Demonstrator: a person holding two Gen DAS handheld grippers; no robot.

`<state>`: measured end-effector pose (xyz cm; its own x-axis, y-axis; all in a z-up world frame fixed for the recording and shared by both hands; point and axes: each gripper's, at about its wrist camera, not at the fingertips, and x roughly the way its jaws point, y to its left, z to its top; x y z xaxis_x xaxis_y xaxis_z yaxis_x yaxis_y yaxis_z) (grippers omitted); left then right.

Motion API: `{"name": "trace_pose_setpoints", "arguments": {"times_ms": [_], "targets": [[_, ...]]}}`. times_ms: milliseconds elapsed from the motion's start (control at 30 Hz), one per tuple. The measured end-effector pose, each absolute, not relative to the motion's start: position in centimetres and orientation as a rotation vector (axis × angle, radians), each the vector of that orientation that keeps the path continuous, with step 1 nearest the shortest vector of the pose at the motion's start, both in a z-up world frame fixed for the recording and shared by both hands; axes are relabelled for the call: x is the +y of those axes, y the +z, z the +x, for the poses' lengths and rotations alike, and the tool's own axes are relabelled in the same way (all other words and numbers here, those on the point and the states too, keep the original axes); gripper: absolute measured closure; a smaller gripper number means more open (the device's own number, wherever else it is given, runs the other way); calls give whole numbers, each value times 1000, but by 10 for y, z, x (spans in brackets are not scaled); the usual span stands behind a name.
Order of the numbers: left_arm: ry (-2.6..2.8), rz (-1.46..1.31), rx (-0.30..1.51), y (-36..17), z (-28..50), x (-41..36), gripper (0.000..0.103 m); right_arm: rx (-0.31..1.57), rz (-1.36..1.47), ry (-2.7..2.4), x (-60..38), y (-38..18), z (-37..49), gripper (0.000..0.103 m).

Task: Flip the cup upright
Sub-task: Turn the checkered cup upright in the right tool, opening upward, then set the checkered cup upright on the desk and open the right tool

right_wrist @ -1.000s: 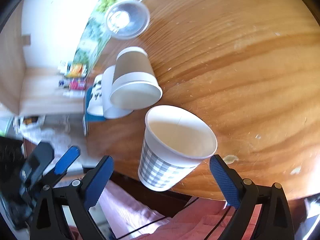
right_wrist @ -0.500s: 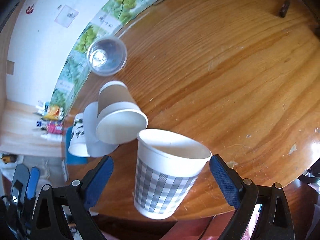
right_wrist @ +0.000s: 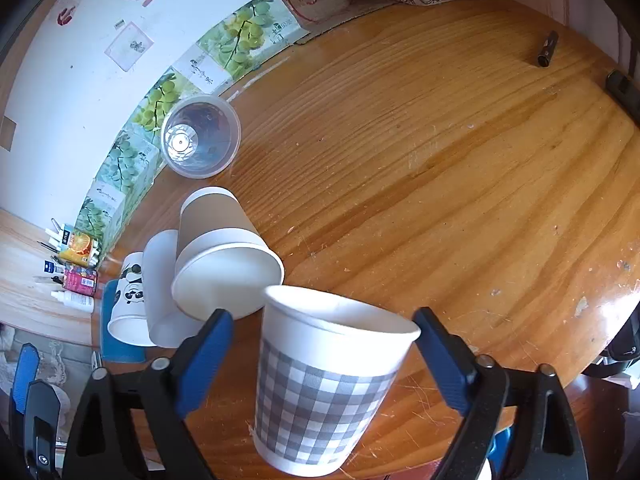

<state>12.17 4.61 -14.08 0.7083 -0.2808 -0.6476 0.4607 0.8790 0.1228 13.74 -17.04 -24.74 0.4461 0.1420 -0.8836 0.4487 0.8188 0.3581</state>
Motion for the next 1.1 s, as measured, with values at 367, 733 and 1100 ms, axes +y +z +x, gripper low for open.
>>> {"name": "trace_pose_setpoints", "arguments": {"times_ms": [367,733,1100], "targets": [[-439,313,672,-141,121,54,12,1085,590,-228,-168,-246,137,29],[-417,317,675,-136,120,59,12,952,419,-229,-161,-212,130,29],[-351,280,704,-137,116,72,12,954,129,-131,-116,-213,125,29]]}}
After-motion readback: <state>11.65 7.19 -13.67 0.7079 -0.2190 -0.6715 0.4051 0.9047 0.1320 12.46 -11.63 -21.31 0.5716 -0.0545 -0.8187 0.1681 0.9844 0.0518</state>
